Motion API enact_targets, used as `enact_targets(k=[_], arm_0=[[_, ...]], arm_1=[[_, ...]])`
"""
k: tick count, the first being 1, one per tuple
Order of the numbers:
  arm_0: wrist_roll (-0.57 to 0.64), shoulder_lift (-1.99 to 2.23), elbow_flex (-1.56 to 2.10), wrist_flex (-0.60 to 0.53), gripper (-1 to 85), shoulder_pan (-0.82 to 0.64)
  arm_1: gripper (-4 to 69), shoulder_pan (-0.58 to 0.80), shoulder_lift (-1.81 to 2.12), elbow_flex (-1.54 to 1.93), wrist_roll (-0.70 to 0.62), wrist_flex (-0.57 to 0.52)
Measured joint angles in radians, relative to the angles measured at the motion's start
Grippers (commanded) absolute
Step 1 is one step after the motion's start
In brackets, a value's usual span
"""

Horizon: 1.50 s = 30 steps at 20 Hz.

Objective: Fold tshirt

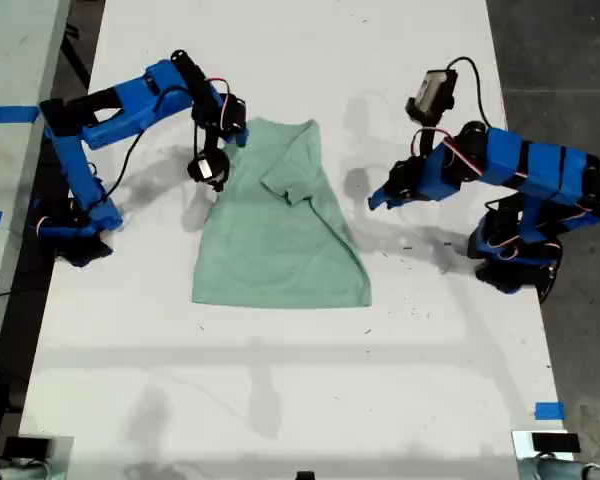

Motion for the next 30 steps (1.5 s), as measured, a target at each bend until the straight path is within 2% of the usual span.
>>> enact_targets(k=[2,5,6,7,9,11,14,17,20,22,27,30], arm_0=[[0.003,-0.196,-0.255,0.041,0.1,0.055],[0.011,-0.344,-0.394,-0.002,0.3,0.094],[0.012,-0.379,-0.407,-0.009,7.2,0.094],[0.012,-0.411,-0.411,-0.012,23.1,0.091],[0.029,-0.442,-0.411,-0.009,28.2,0.078],[0.038,-0.434,-0.411,0.025,28.8,0.066],[0.052,-0.331,-0.411,0.152,28.2,0.052],[0.038,-0.127,-0.383,0.348,25.5,0.035],[-0.026,0.069,-0.287,0.52,24.1,0.074],[-0.089,0.202,-0.186,0.548,23.5,0.16],[-0.318,0.497,0.201,0.529,20.9,0.417],[-0.512,0.733,0.469,0.5,20.1,0.594]], arm_1=[[10.8,0.0,0.005,0.008,0.006,0.0],[10.7,0.0,0.028,0.026,0.015,0.0],[10.7,0.0,0.04,0.037,0.017,0.0],[10.7,0.0,0.049,0.04,0.02,0.0],[10.7,0.0,0.061,0.041,0.021,0.0],[10.7,0.0,0.066,0.054,0.025,0.0],[10.7,0.0,0.092,0.074,0.025,0.002],[11.1,0.0,0.15,0.078,0.038,0.029],[11.7,-0.035,0.227,0.087,0.072,0.103],[12.9,-0.078,0.278,0.087,0.107,0.156],[16.4,-0.224,0.364,0.089,0.209,0.227],[18.3,-0.313,0.371,0.124,0.267,0.23]])
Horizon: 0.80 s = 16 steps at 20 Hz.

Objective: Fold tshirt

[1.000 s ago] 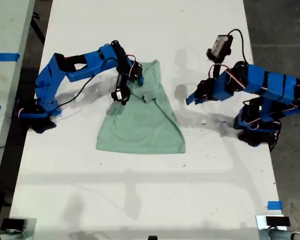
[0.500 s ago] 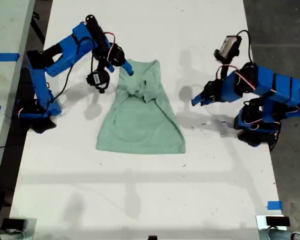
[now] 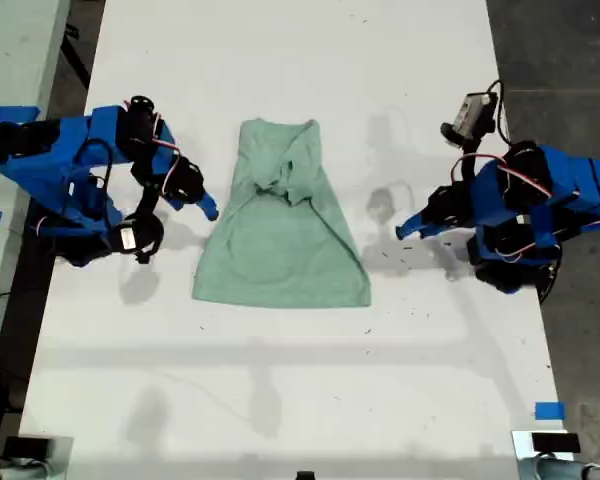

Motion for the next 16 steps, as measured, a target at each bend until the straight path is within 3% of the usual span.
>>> enact_targets(k=[3,6,12,16], arm_0=[[-0.19,0.189,0.193,0.002,20.4,0.175],[-0.279,0.244,0.278,-0.003,21.1,0.287],[-0.328,0.302,0.347,-0.002,21.6,0.453],[-0.33,0.36,0.423,-0.034,21.9,0.463]], arm_1=[[18.6,-0.067,0.048,0.058,0.052,0.0],[18.4,-0.123,0.178,0.132,0.092,0.0],[19.4,-0.181,0.227,0.186,0.14,0.0],[19.4,-0.181,0.227,0.186,0.144,0.005]])
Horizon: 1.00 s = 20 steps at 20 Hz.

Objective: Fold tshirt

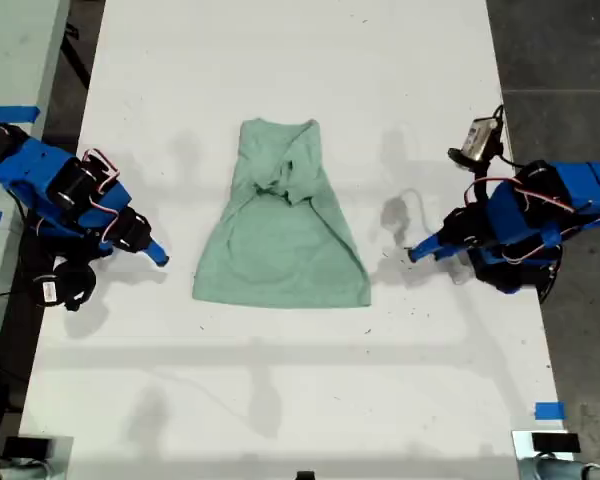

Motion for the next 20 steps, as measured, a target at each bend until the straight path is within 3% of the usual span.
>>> enact_targets(k=[4,9,12,20], arm_0=[[0.025,0.021,0.023,-0.057,21.1,-0.009],[0.156,-0.005,0.023,-0.189,20.1,-0.1],[0.202,-0.064,0.023,-0.256,22.4,-0.127],[0.209,-0.127,-0.002,-0.302,23.0,-0.13]], arm_1=[[19.6,0.0,-0.067,-0.002,0.002,0.0],[20.5,0.02,-0.305,-0.112,-0.038,-0.014],[28.0,0.034,-0.453,-0.195,-0.06,-0.057],[28.5,0.048,-0.741,-0.264,-0.106,-0.207]])
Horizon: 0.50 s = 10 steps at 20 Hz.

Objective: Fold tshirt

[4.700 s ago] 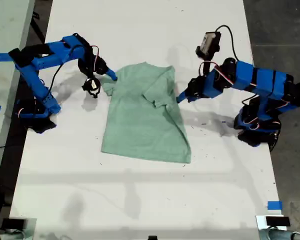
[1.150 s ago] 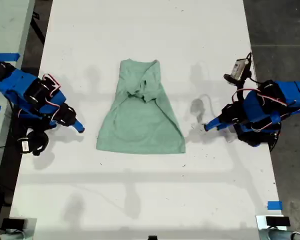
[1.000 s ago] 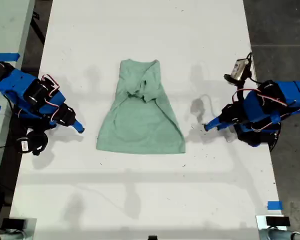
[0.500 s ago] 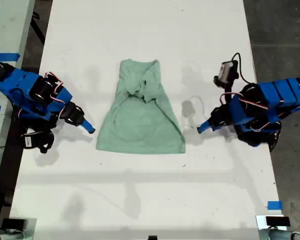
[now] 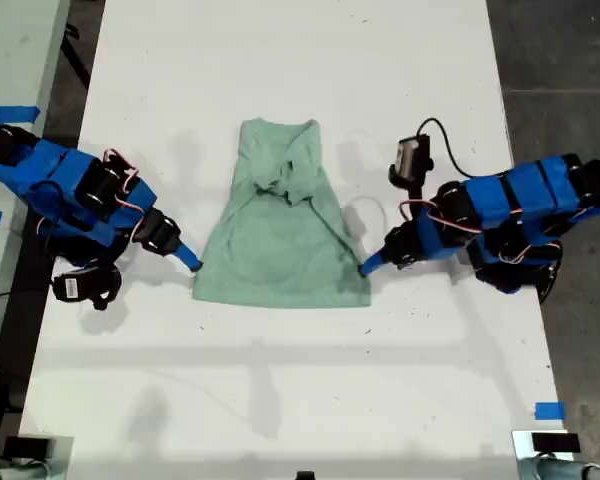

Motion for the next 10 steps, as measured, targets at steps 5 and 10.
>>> enact_targets(k=[5,10], arm_0=[[0.0,-0.006,-0.003,0.0,22.2,0.0],[0.0,-0.009,-0.003,0.0,21.6,0.0]], arm_1=[[25.5,0.049,-0.097,0.175,-0.005,-0.227],[20.2,0.075,-0.322,0.216,-0.02,-0.422]])
